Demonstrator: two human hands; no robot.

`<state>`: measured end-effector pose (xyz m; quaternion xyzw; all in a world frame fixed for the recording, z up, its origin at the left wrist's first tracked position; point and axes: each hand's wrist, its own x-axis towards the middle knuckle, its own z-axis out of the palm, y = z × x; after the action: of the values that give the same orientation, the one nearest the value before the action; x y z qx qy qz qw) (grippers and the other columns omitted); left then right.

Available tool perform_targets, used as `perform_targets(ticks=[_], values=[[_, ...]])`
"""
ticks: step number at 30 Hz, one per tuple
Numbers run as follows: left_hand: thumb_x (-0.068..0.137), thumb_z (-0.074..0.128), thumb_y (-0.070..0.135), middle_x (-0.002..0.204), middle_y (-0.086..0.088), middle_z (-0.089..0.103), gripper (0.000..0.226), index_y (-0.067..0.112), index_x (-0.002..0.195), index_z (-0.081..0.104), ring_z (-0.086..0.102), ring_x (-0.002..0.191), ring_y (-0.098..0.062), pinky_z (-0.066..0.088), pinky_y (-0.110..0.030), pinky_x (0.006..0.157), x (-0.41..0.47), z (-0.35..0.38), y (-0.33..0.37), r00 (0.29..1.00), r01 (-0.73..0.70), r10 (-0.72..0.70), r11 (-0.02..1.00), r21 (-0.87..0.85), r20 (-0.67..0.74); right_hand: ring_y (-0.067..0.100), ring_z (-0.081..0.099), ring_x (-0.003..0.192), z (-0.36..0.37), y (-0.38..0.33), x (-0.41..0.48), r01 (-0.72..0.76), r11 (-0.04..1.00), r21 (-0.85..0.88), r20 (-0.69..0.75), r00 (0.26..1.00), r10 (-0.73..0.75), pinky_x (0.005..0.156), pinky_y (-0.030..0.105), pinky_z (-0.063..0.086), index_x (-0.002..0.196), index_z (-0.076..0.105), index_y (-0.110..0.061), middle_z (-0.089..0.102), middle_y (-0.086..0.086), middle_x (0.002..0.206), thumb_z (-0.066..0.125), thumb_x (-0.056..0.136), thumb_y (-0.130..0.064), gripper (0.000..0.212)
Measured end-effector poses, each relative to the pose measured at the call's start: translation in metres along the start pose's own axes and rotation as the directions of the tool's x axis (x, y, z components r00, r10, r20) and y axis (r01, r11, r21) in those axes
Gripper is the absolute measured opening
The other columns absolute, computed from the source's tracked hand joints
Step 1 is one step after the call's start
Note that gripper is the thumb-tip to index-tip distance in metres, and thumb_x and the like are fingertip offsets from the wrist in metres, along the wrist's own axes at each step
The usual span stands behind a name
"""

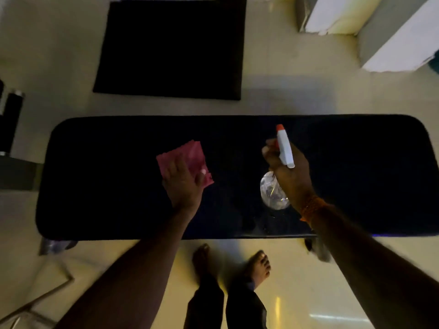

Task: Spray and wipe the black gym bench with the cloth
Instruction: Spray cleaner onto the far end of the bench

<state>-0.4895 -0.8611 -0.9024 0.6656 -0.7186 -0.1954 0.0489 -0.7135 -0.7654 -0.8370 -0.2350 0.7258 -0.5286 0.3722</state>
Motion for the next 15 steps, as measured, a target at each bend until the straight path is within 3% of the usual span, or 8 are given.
perform_targets(ticks=[3,6,8,11,13,15], values=[[0.091,0.069,0.050,0.159,-0.019,0.033,0.085,0.010,0.156,0.031,0.037,0.140,-0.041,0.038,-0.057,0.108,0.011,-0.002,-0.019,0.940,0.313,-0.325,0.943,-0.118,-0.108,-0.001,0.070,0.098,0.018,-0.010,0.015,0.045,0.999,-0.021,0.025,0.999,-0.044,0.089,0.023,0.057,0.118,0.069,-0.026,0.072,-0.013,0.104,0.075,0.095,-0.027,0.023],[0.090,0.071,0.048,0.153,-0.019,0.042,0.084,0.011,0.154,0.031,0.048,0.135,-0.042,0.047,-0.059,0.104,0.023,0.002,-0.035,0.848,0.502,-0.529,0.827,-0.253,-0.048,0.008,0.069,0.106,0.033,-0.018,0.020,0.050,0.999,-0.019,0.033,0.998,-0.050,0.097,0.036,0.059,0.121,0.068,-0.022,0.071,-0.007,0.111,0.073,0.096,-0.027,0.026],[0.092,0.071,0.045,0.141,-0.017,0.056,0.070,0.012,0.147,0.041,0.061,0.120,-0.038,0.056,-0.055,0.093,0.029,0.007,-0.042,0.832,0.528,-0.554,0.776,-0.345,0.026,0.018,0.069,0.110,0.043,-0.021,0.021,0.047,0.998,-0.036,0.049,0.998,-0.046,0.102,0.045,0.057,0.123,0.068,-0.017,0.071,-0.001,0.114,0.072,0.096,-0.027,0.029],[0.095,0.067,0.043,0.120,-0.011,0.067,0.046,0.013,0.128,0.058,0.066,0.092,-0.024,0.061,-0.042,0.075,0.035,0.009,-0.045,0.840,0.527,-0.532,0.749,-0.400,0.111,0.019,0.067,0.106,0.055,-0.025,0.021,0.032,0.998,-0.049,0.067,0.997,-0.029,0.099,0.046,0.058,0.126,0.067,-0.013,0.070,0.003,0.113,0.071,0.096,-0.029,0.034],[0.099,0.061,0.042,0.114,-0.008,0.066,0.039,0.011,0.121,0.062,0.064,0.086,-0.021,0.059,-0.037,0.066,0.037,0.007,-0.044,0.859,0.499,-0.501,0.777,-0.383,0.103,0.020,0.068,0.106,0.064,-0.027,0.019,0.014,0.999,-0.033,0.073,0.997,-0.012,0.095,0.041,0.059,0.126,0.067,-0.013,0.070,0.004,0.114,0.071,0.094,-0.034,0.039],[0.103,0.053,0.040,0.101,-0.004,0.061,0.037,0.007,0.119,0.059,0.060,0.075,-0.018,0.047,-0.027,0.053,0.035,0.000,-0.038,0.903,0.413,-0.429,0.849,-0.330,0.026,0.020,0.068,0.109,0.074,-0.028,0.018,0.003,1.000,-0.019,0.073,0.997,-0.002,0.097,0.038,0.058,0.125,0.067,-0.015,0.070,0.004,0.115,0.070,0.094,-0.034,0.037]])
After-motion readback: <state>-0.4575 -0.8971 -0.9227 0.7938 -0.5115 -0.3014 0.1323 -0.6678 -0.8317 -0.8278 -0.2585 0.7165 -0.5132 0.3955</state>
